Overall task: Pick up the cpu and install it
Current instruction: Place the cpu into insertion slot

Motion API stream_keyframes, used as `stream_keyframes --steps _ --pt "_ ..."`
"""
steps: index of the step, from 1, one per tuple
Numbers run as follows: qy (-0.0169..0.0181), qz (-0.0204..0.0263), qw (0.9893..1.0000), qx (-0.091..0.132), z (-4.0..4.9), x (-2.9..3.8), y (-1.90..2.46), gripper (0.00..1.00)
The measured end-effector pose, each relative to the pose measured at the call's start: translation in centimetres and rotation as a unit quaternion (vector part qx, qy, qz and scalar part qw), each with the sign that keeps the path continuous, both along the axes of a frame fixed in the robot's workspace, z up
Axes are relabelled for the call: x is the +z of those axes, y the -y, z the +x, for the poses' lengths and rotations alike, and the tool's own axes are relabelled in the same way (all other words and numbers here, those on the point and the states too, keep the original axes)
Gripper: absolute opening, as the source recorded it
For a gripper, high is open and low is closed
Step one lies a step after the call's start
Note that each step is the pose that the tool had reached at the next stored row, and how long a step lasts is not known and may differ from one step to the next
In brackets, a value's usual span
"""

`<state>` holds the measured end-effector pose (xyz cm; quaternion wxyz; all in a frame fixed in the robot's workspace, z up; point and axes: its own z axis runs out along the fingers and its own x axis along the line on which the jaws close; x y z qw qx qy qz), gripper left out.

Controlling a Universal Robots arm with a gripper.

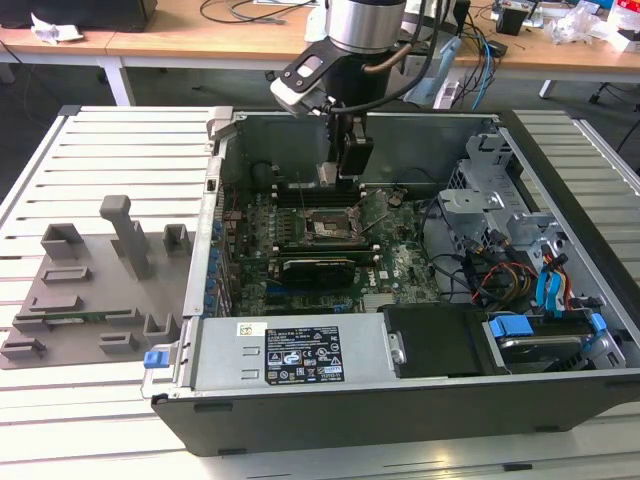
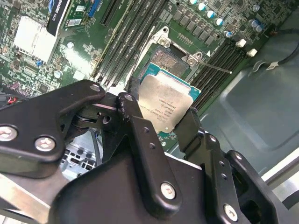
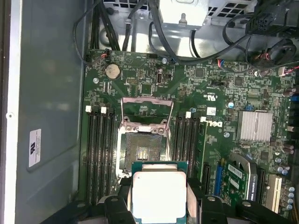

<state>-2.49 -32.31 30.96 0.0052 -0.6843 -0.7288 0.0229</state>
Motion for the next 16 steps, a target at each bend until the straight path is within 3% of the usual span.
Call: stream_keyframes --steps 8,16 --pt "0.0 0.0 1.0 0.0 0.0 -0.25 0.0 0.55" --pt "0.0 0.0 1.0 0.0 0.0 -1.54 0.0 0.55"
